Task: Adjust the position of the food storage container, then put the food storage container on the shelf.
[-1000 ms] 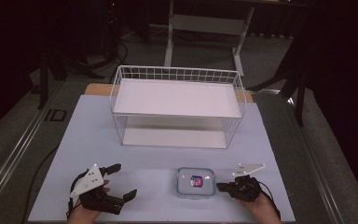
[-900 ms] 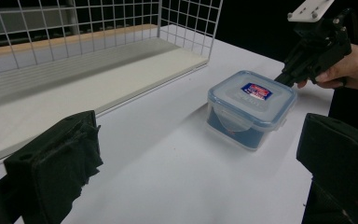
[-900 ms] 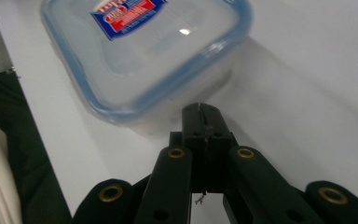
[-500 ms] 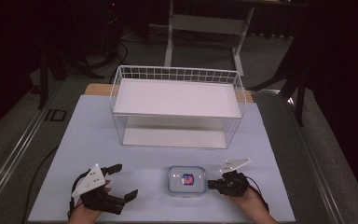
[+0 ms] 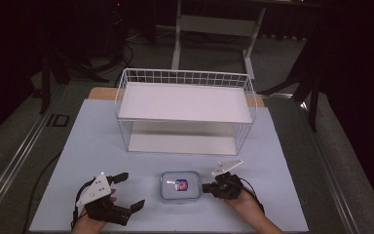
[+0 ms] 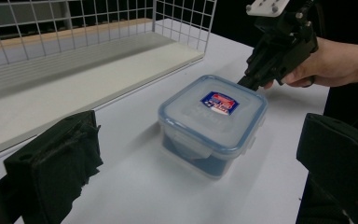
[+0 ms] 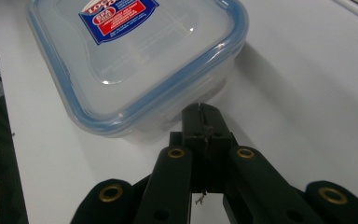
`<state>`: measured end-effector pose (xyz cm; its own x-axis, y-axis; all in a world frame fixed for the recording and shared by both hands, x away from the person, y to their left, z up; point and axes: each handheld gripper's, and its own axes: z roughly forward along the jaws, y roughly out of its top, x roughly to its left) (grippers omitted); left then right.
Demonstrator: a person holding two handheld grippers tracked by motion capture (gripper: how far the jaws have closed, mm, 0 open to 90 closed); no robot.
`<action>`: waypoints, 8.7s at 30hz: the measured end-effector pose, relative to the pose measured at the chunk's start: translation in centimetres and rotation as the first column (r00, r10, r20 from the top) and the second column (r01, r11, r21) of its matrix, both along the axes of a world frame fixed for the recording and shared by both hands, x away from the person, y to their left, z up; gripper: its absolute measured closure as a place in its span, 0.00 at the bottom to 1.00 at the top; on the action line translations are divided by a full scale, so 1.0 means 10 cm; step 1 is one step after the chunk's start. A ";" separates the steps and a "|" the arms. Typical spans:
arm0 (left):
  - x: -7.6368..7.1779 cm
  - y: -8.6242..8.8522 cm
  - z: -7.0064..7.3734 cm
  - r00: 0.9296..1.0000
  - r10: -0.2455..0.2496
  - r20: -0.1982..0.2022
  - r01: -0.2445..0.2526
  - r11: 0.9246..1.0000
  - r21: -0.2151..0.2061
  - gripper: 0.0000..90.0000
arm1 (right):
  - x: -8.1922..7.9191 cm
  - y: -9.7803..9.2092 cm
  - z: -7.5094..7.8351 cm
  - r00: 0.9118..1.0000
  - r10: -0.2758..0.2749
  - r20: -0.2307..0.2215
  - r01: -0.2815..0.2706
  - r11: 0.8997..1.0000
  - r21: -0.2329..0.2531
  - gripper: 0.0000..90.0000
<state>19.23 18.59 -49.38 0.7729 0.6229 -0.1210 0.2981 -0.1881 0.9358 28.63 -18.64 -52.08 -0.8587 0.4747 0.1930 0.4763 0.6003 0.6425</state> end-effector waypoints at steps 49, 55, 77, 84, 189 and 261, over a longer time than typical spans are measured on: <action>0.37 -0.42 0.30 0.961 0.031 -0.275 -0.029 1.000 0.012 0.00 | -0.18 0.03 0.60 0.979 -0.188 0.078 0.168 0.964 0.205 0.15; 0.52 -0.49 0.10 0.890 0.068 -0.450 -0.063 0.998 0.026 0.00 | -0.13 0.05 0.50 0.963 -0.268 -0.009 0.265 0.946 0.186 0.12; 0.66 -0.57 -0.40 0.710 0.074 -0.700 -0.141 0.989 -0.039 0.13 | 0.04 0.08 0.11 0.853 -0.330 -0.403 0.416 0.898 0.146 0.25; 0.64 -0.57 -0.42 0.693 0.037 -0.720 -0.125 0.990 -0.069 0.25 | 0.03 0.12 0.05 0.835 -0.308 -0.456 0.408 0.903 0.137 0.37; 1.81 -0.82 -0.23 0.862 0.171 -0.478 -0.234 0.970 -0.074 0.43 | 0.92 0.22 0.18 0.804 -0.564 -0.189 0.594 0.751 0.287 0.44; 0.92 -0.53 -0.25 0.961 0.237 -0.145 -0.236 0.971 0.026 0.00 | 0.80 0.84 0.02 0.884 -0.452 0.117 0.440 0.890 0.117 1.00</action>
